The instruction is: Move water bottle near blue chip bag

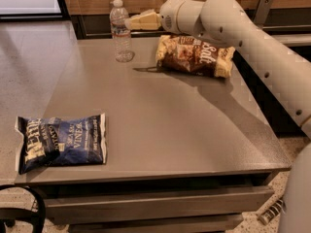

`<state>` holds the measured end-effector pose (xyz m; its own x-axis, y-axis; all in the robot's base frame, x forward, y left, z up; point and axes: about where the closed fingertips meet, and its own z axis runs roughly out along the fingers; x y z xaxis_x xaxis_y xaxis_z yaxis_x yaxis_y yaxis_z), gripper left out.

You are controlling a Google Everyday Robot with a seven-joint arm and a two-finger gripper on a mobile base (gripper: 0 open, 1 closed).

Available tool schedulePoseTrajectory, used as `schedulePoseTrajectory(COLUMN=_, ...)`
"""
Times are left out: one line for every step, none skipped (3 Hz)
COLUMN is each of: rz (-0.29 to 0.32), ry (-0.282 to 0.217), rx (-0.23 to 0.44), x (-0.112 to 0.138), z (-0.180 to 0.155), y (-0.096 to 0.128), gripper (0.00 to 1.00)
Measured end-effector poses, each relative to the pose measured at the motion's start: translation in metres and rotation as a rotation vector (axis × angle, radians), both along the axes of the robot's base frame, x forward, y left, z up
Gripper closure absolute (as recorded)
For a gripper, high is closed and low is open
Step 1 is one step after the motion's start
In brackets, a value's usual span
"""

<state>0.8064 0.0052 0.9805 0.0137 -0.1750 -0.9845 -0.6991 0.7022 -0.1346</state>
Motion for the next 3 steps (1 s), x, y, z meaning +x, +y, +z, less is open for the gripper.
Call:
schedulePoseTrajectory(rz=0.072, ry=0.019, rx=0.046, x=0.007, z=-0.011, y=0.029, gripper=0.00)
schedulePoseTrajectory(rz=0.119, ry=0.033, rx=0.097, x=0.008, z=-0.024, y=0.049, gripper=0.00)
schedulePoseTrajectory(rz=0.161, ry=0.045, rx=0.146, x=0.008, z=-0.034, y=0.067, gripper=0.00)
